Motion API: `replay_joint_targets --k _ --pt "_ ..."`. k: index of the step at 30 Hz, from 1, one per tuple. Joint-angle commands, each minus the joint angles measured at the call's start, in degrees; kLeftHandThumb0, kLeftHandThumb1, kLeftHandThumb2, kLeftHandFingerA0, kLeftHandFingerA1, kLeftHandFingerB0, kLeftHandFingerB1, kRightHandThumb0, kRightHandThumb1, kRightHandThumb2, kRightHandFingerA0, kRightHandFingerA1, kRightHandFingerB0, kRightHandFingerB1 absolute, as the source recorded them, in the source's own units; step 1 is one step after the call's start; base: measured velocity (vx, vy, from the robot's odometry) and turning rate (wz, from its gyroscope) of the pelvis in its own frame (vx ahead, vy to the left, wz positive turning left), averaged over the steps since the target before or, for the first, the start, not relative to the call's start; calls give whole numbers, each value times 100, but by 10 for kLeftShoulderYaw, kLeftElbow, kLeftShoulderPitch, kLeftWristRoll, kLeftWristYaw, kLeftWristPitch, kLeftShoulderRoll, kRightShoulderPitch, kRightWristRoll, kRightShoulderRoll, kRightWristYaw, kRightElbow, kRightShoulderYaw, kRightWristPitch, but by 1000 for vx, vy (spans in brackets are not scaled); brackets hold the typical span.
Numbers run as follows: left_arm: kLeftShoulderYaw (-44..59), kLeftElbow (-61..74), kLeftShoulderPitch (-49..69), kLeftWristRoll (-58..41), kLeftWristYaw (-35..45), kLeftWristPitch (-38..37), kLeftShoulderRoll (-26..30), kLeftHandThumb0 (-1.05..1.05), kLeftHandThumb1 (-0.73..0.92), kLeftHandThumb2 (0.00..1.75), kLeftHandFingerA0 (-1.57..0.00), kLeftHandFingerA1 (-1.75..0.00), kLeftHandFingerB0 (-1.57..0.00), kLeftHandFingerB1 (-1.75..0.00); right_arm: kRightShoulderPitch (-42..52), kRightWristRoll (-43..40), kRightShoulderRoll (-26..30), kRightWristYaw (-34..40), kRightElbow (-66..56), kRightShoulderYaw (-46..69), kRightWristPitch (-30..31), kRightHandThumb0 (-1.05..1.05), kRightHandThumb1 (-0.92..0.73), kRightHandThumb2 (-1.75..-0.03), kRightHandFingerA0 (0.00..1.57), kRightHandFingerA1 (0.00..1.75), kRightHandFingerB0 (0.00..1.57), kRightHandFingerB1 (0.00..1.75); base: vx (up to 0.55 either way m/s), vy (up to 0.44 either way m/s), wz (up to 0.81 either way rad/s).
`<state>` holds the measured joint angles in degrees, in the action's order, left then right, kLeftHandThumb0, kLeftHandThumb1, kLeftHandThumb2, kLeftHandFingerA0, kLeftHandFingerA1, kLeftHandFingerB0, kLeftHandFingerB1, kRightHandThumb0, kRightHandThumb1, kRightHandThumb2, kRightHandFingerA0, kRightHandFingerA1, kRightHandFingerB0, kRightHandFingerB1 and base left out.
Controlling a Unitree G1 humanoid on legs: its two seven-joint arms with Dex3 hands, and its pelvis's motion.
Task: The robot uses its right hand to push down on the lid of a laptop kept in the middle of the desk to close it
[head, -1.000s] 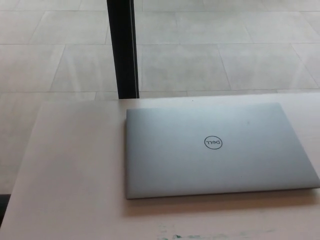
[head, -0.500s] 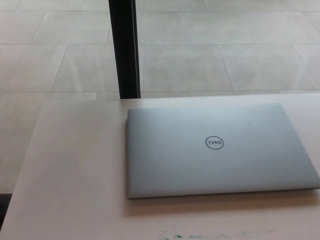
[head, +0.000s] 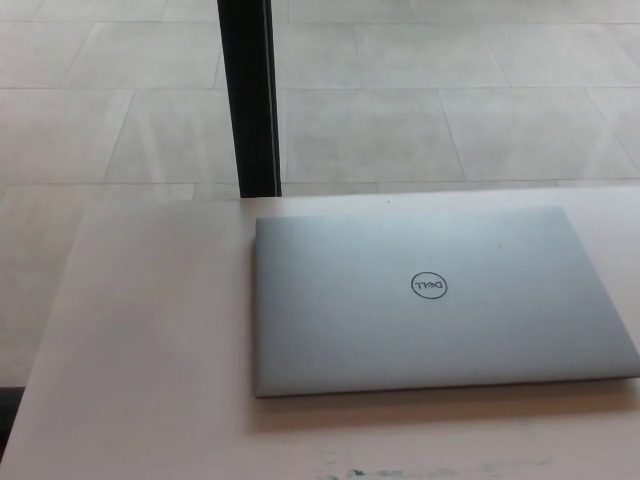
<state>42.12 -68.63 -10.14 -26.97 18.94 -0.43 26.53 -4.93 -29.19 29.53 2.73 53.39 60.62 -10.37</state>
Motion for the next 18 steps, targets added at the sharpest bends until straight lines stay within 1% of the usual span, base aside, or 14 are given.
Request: replay_joint_targets --k 1,2,4,5,6,7,8,12,13,14,15,16,17,18 --pt "-3 -4 0 -6 1 3 9 -105 55 110 -20 -50 -12 -42 14 -26 -4 4 -22 -8 21 -94 -91 -69 72 132 23 115 0 0 0" --pt "-6 -4 -2 -5 -3 5 8 -105 55 110 -20 -50 -13 -42 10 -27 5 -2 1 -10 18 -94 -90 -69 74 131 24 112 0 0 0" --pt "-8 -6 -2 -5 -2 4 9 -105 55 110 -20 -50 -13 -42 11 -26 7 -3 7 -13 13 -95 -91 -69 73 130 24 111 0 0 0" --pt "-8 -7 -2 -5 -2 3 9 -105 77 70 -24 -44 -19 -36 11 -29 7 -6 9 -14 13 -97 -90 -69 71 131 22 114 0 0 0" --pt "-10 -7 -2 -4 -4 3 9 -105 77 70 -24 -43 -19 -36 12 -30 5 -4 2 -15 15 -96 -90 -69 73 132 23 116 0 0 0" --pt "-11 -8 -3 -4 -7 3 9 -105 78 70 -25 -43 -20 -35 15 -34 3 -5 -4 -16 18 -95 -90 -69 71 134 20 115 0 0 0" --pt "-11 -8 -2 -5 -5 3 10 -105 78 70 -24 -42 -19 -35 16 -32 5 -6 0 -20 18 -95 -91 -69 71 130 20 112 0 0 0" --pt "-11 -7 -2 -9 -3 3 10 -105 77 70 -24 -42 -19 -35 15 -37 10 -6 10 -24 18 -94 -91 -69 69 129 21 109 0 0 0" --pt "-11 -7 -2 -8 -4 1 9 -105 77 70 -24 -43 -20 -35 20 -40 6 -9 -3 -26 23 -94 -91 -69 70 132 20 115 0 0 0" --pt "-12 -6 -1 -7 -4 0 10 -105 55 109 -21 -49 -16 -42 23 -41 4 -9 -9 -28 27 -94 -91 -69 69 131 19 113 0 0 0" --pt "-13 -6 -1 -6 -5 0 10 -105 55 109 -21 -49 -16 -42 25 -41 4 -9 -10 -31 28 -94 -91 -69 69 131 19 113 0 0 0" --pt "-8 -7 -2 -11 -4 1 9 -105 77 70 -25 -43 -21 -35 30 -41 -4 11 -38 -33 39 -93 -90 -69 73 132 22 115 0 0 0" --pt "-9 -8 -2 -11 -4 1 10 -105 55 109 -21 -50 -16 -42 31 -43 -4 8 -40 -35 41 -93 -90 -69 72 135 20 118 0 0 0" --pt "-9 -8 -2 -11 -4 1 10 -105 55 109 -21 -50 -16 -42 31 -43 -4 8 -40 -35 41 -93 -90 -69 72 135 20 118 0 0 0"
